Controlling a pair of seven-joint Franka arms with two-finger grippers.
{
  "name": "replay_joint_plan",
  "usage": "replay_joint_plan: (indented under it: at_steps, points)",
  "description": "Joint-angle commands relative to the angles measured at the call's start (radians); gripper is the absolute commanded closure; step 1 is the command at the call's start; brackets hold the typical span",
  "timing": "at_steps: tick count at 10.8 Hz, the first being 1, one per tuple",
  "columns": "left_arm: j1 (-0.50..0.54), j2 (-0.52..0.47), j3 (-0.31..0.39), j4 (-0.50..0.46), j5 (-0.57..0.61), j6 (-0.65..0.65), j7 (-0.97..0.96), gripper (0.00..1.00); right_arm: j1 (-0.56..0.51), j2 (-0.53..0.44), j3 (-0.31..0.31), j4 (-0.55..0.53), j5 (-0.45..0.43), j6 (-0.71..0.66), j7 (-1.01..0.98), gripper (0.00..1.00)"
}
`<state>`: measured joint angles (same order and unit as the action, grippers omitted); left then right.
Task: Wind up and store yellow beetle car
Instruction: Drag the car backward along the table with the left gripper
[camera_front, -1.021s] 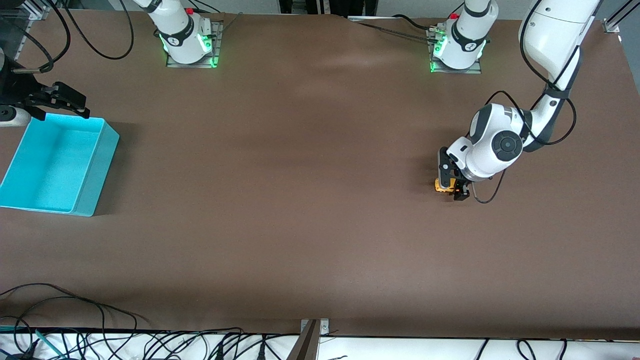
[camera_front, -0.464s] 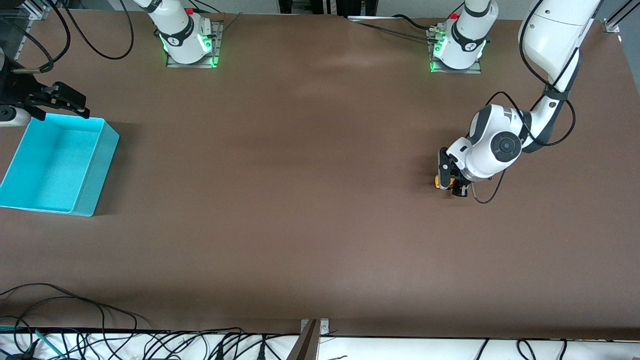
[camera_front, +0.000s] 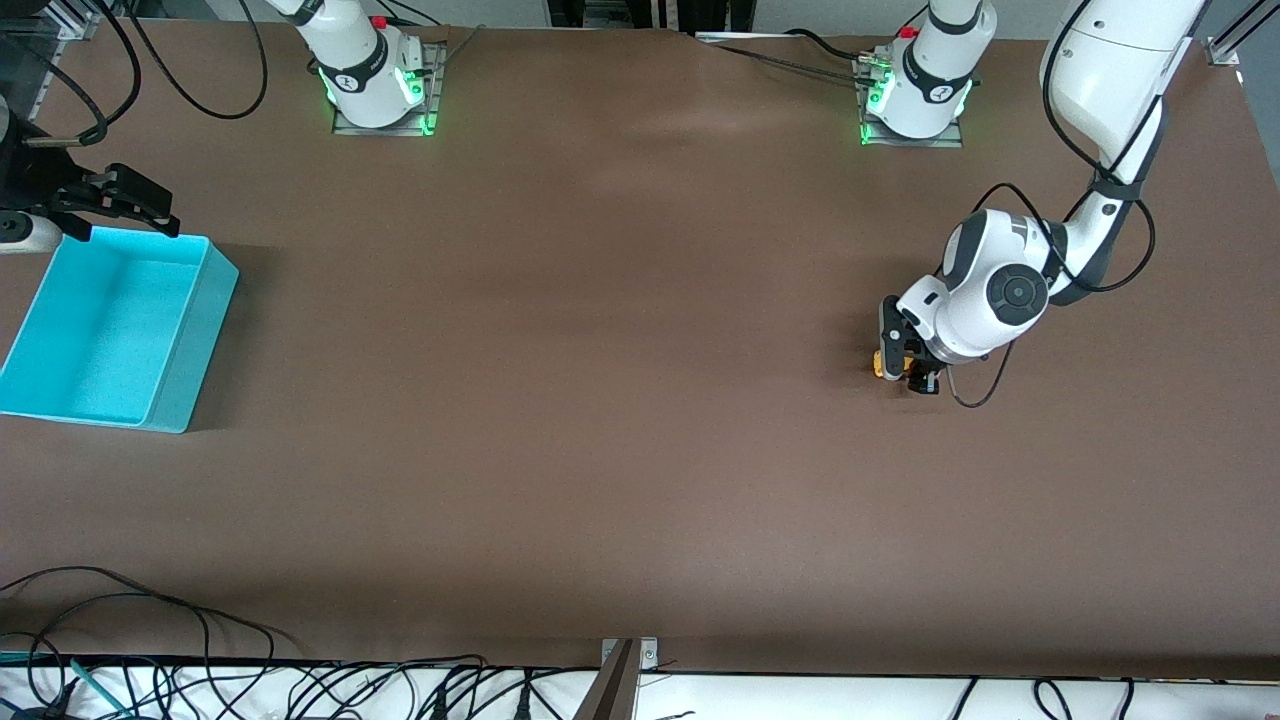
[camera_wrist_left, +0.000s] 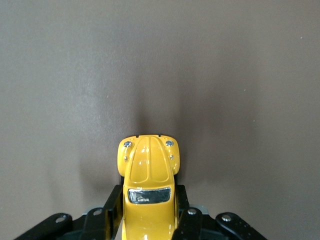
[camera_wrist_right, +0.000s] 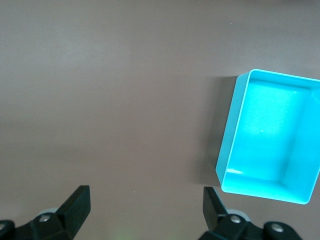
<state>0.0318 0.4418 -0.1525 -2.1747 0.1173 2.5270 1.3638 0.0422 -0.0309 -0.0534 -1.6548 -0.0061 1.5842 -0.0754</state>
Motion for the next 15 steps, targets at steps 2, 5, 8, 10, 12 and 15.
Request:
replay_joint_plan:
  at_steps: [2,5,8,10,12,15]
  points:
    - [0.066,0.020,0.002,0.006,0.027,0.009,0.026,1.00,0.001,0.006,-0.005,0.018,0.018,-0.013,-0.014,0.00]
    - [0.164,0.032,0.002,0.022,0.059,0.007,0.114,1.00,0.001,0.006,-0.005,0.018,0.018,-0.013,-0.014,0.00]
    - [0.210,0.037,0.002,0.036,0.102,0.007,0.146,1.00,0.001,0.006,-0.005,0.020,0.018,-0.012,-0.014,0.00]
    - [0.249,0.052,0.002,0.044,0.102,0.009,0.185,1.00,0.001,0.006,-0.005,0.020,0.018,-0.012,-0.014,0.00]
    - [0.266,0.077,0.002,0.056,0.108,0.016,0.190,1.00,0.001,0.006,-0.005,0.020,0.018,-0.012,-0.014,0.00]
    - [0.298,0.097,0.001,0.078,0.139,0.018,0.231,1.00,0.001,0.006,-0.005,0.020,0.018,-0.013,-0.014,0.00]
